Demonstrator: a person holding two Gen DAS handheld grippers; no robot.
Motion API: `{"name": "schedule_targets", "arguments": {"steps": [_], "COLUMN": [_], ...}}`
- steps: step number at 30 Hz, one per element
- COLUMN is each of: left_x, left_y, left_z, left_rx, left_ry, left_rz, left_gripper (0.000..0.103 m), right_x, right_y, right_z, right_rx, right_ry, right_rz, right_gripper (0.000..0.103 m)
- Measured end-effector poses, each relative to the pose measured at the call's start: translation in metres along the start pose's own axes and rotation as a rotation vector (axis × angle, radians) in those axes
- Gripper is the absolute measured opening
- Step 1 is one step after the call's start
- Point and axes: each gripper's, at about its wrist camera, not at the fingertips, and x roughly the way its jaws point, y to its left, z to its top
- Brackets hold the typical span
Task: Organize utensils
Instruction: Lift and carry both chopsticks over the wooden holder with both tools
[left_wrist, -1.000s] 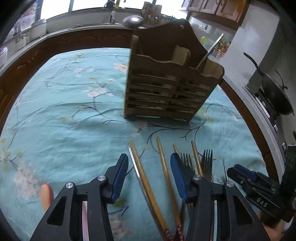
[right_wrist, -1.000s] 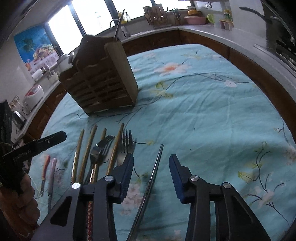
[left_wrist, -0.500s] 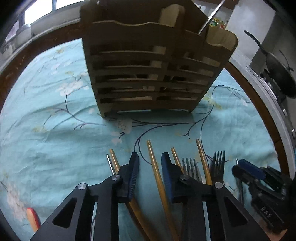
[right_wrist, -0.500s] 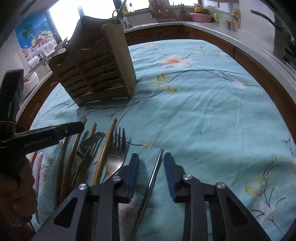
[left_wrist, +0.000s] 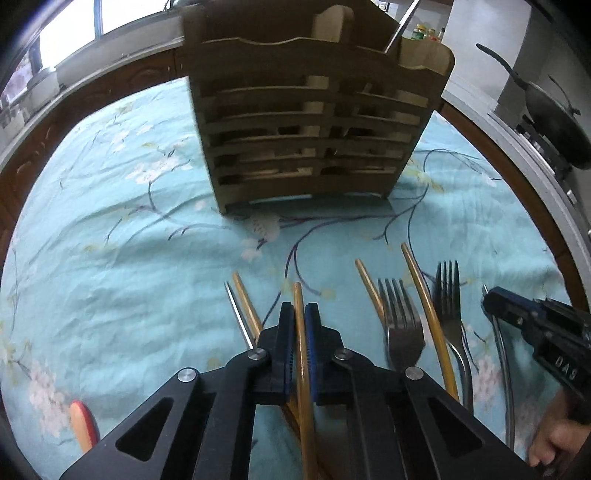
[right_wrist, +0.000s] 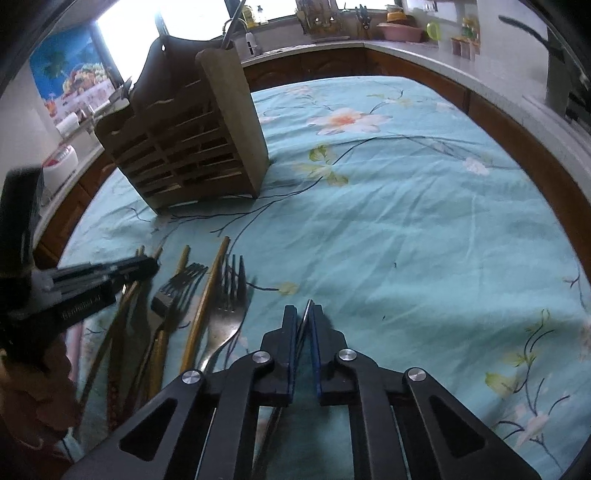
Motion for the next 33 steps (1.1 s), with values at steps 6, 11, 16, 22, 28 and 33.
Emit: {"name": "schedule_targets", "arguments": {"steps": [6, 11, 16, 22, 28, 33], "left_x": [-0.014, -0.034, -0.073, -0.122, -0.168, -0.194], "left_y": [0.014, 0.029, 0.044, 0.054, 0.058, 0.063], "left_z": [-0.011, -0.023, -0.032, -0.039, -0.044, -0.048], "left_rx": [-0.035, -0.087, -0.133, -0.142, -0.142, -0.149], "left_ry": [0.005, -0.021, -0.098, -0.187, -0.263, -0.308], "left_rz": [-0.001, -0.046, -0.106, -0.140, -0.154, -0.163], "left_gripper": [0.005, 0.004, 0.004, 0.004, 0.004, 0.004], "right_x": [-0.014, -0.029, -0.047, -0.067, -0.085, -0.097], "right_y": [0.006, 0.013, 0.023, 0.037, 0.048, 0.056], "right_z": [0.003, 0.010, 0.017, 0.026, 0.038, 0.045], "right_rx": [0.013, 0.010, 0.000, -0.027, -0.047, -0.066], "right_ry": [-0.026, -0.063, -0.107, -0.158, -0.206, -0.241], "right_rz": [0.049, 0.084, 0.116, 0.135, 0.162, 0.171], "right_gripper": [0.005, 0.004, 0.004, 0.004, 0.004, 0.004]}}
